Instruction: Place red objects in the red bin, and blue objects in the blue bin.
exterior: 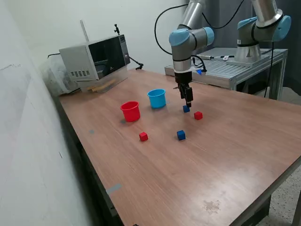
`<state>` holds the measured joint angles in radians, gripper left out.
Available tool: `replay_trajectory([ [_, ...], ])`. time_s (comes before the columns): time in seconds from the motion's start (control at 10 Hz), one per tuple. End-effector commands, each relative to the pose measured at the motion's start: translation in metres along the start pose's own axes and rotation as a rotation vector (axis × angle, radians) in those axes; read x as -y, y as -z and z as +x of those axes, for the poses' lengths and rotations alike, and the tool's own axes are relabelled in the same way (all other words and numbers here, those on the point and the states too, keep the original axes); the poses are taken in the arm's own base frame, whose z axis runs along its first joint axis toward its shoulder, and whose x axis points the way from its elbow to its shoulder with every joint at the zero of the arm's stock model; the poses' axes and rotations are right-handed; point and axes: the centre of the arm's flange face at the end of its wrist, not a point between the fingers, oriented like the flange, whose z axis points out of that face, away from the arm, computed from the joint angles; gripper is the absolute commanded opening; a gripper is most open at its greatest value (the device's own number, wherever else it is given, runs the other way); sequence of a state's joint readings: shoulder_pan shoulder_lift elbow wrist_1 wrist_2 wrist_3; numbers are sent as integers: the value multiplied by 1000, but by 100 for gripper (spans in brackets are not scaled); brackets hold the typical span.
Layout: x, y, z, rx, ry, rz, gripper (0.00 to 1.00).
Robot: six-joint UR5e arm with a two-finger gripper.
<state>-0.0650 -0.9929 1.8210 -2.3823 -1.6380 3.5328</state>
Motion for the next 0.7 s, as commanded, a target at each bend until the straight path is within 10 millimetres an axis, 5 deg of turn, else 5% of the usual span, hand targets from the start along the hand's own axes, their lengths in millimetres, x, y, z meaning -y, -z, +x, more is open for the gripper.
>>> replay_trajectory([
  [0.0,-2,-7,2,0,2,0,100],
  [0.4,-7,-12,4,-5,-1,-16,100],
  [0.5,-10,-10,4,-14,-4,-38,0],
  [0.6,-10,-10,4,-13,-2,-37,0],
])
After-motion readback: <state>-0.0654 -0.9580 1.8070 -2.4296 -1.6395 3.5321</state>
